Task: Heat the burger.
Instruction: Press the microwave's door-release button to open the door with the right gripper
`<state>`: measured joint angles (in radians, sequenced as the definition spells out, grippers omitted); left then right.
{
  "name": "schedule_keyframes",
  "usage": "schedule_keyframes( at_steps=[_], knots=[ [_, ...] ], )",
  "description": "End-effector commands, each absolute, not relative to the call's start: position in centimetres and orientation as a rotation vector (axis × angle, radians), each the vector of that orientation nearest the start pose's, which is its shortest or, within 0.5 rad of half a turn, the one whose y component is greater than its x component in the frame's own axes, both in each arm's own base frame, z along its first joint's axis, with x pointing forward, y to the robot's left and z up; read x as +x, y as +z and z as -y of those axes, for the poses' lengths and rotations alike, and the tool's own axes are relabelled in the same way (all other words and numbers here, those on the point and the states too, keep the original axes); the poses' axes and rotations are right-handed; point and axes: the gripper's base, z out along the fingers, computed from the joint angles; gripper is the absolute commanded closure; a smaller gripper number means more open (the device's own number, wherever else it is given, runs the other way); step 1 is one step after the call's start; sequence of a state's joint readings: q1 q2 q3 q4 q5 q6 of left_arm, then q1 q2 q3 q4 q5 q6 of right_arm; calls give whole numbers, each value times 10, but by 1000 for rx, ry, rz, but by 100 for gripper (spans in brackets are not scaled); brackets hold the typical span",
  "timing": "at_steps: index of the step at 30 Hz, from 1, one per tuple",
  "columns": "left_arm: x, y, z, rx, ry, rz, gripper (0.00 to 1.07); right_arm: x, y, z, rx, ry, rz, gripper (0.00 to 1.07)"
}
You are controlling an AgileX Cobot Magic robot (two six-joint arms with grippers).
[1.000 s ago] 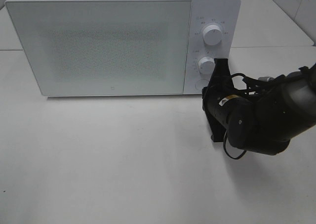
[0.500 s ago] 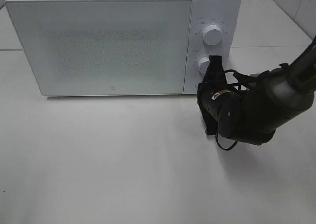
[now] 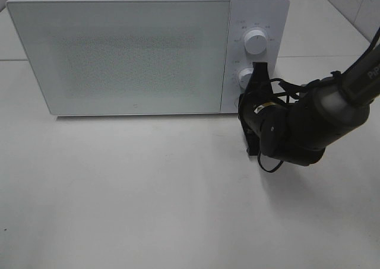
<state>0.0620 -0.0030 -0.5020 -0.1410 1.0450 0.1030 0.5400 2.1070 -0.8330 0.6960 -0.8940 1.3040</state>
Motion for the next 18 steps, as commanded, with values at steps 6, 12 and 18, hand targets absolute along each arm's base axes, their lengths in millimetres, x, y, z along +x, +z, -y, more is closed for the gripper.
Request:
schedule_keyframes(
  at_steps=[6, 12, 18],
  knots=[
    [-7, 279, 12, 38, -76, -1991, 9, 341, 87, -147, 1466, 1004, -1413, 107],
    [-7, 279, 12, 38, -76, -1991, 9, 341, 85, -145, 1469, 988, -1393, 107],
    [-7, 279, 12, 38, -76, -1991, 9, 346, 86, -148, 1458, 1007, -1377, 107]
  ],
)
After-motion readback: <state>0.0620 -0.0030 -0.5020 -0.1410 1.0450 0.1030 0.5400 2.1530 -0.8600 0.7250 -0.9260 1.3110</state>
